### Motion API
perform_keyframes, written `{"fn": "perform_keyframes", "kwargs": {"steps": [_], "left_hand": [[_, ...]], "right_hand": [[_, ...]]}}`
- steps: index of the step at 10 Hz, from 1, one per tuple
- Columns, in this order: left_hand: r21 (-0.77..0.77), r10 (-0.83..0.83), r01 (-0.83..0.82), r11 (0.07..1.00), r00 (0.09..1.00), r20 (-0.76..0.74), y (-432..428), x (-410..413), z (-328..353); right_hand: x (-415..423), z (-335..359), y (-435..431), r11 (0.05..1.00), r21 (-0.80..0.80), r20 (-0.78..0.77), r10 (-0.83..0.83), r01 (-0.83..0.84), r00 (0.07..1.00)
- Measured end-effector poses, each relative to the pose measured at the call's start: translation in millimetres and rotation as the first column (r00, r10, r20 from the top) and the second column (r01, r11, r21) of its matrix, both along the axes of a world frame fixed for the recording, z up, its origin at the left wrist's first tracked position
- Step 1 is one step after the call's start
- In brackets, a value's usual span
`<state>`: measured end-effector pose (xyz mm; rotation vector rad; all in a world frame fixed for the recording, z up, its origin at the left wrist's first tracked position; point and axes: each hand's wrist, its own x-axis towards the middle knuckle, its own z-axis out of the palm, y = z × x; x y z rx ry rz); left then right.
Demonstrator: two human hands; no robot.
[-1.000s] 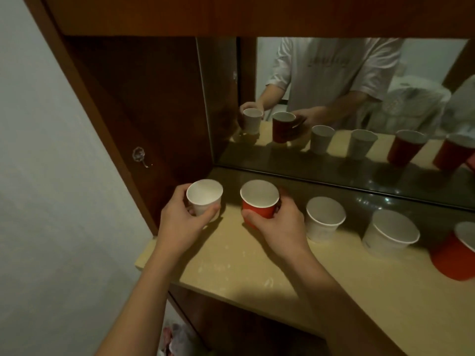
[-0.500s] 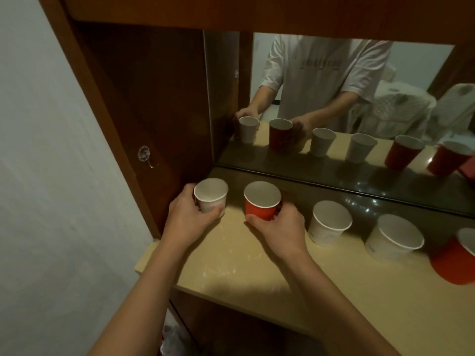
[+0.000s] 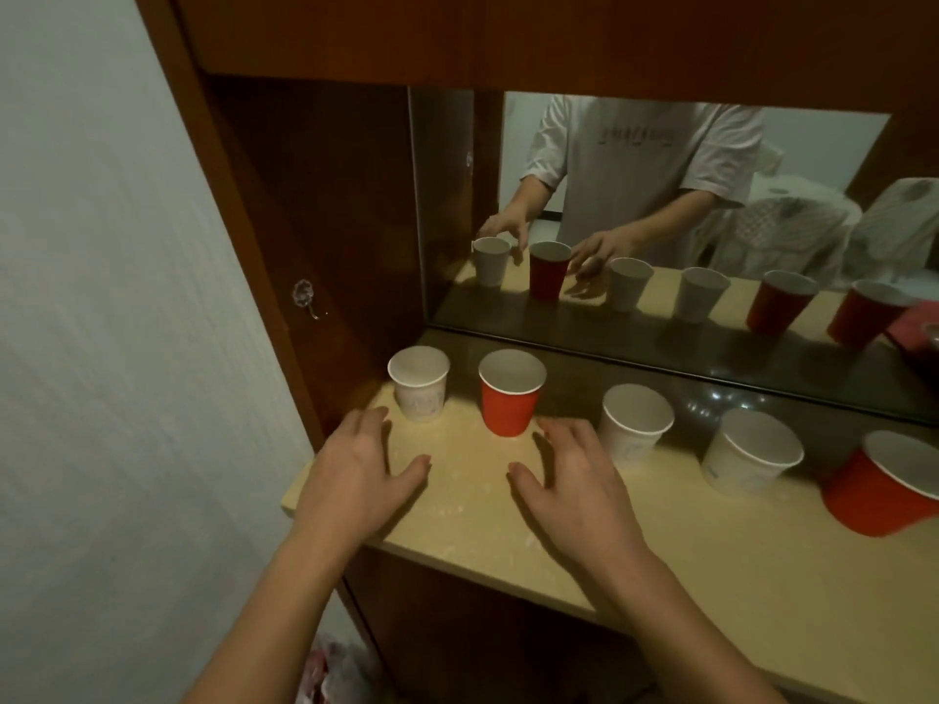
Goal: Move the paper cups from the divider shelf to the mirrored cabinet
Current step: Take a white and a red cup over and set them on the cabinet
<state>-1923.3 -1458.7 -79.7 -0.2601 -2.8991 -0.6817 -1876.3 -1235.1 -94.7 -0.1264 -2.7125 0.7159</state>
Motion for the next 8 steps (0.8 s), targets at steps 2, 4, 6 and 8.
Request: {"fn": "perform_keyframes", "kwargs": {"steps": [2, 4, 6, 8], "left_hand": [[-0.279, -0.124, 0.078, 0.957, 0.981, -0.151, 6.2, 35.9, -1.0], [-0.306, -0.122, 0.072, 0.949, 0.982, -0.147, 15.3, 49.9, 3.4], [-0.300, -0.066, 0.020, 0.954, 0.987, -0.144, 22.1, 73.1, 18.6], [-0.266, -0.023, -0.028, 0.964, 0.982, -0.186, 18.5, 111.3, 29.6]], "right_hand": [[34.7, 3.6, 13.5, 0.970, 0.242, -0.023, 0.046, -0.039, 0.999], [54.3, 6.1, 32.7, 0.951, 0.307, -0.012, 0.028, -0.023, 1.000], [61.9, 16.7, 51.2, 0.945, 0.328, -0.017, 0.026, -0.019, 1.000], [82.9, 28.2, 56.1, 0.939, 0.343, -0.039, 0.031, -0.016, 0.999]]}}
